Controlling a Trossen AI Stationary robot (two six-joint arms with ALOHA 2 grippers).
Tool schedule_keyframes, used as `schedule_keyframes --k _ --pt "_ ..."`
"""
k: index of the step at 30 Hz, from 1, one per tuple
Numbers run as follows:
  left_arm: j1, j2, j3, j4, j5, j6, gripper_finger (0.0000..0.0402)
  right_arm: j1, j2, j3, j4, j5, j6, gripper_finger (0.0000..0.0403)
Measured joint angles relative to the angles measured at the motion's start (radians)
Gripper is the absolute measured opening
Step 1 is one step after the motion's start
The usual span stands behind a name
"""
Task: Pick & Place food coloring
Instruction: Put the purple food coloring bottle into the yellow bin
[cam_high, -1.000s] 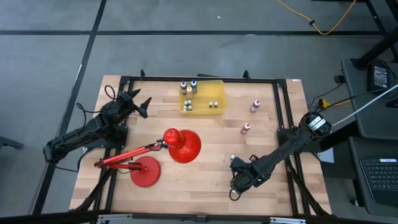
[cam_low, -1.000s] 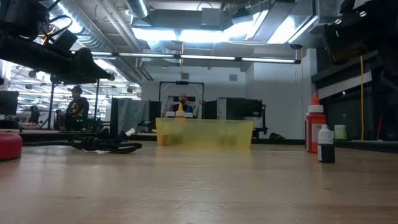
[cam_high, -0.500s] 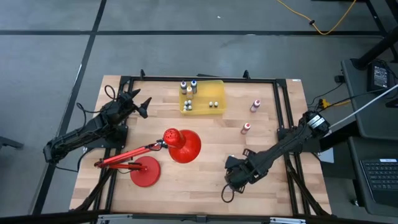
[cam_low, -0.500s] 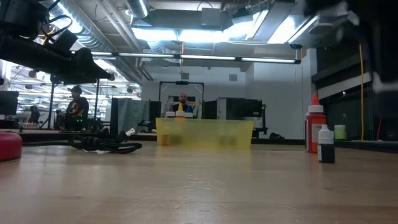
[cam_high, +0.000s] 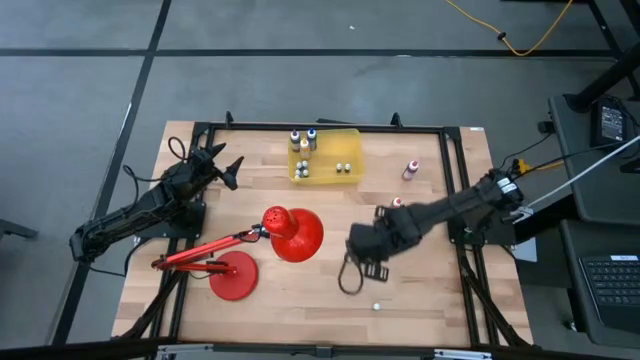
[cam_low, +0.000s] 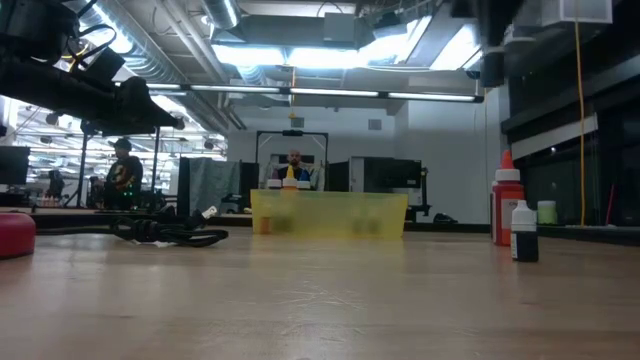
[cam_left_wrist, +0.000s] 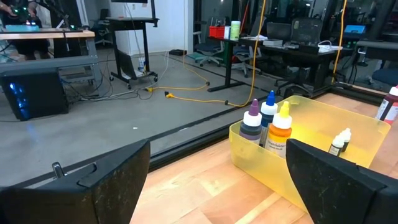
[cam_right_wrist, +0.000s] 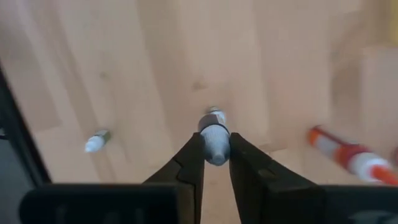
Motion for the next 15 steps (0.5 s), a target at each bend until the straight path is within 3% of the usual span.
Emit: schedule_keyframes --k 15 --pt "0.0 0.0 0.0 0.0 0.0 0.0 0.0365 -0.371 0.0 0.107 -0.076 0.044 -0.282 0.0064"
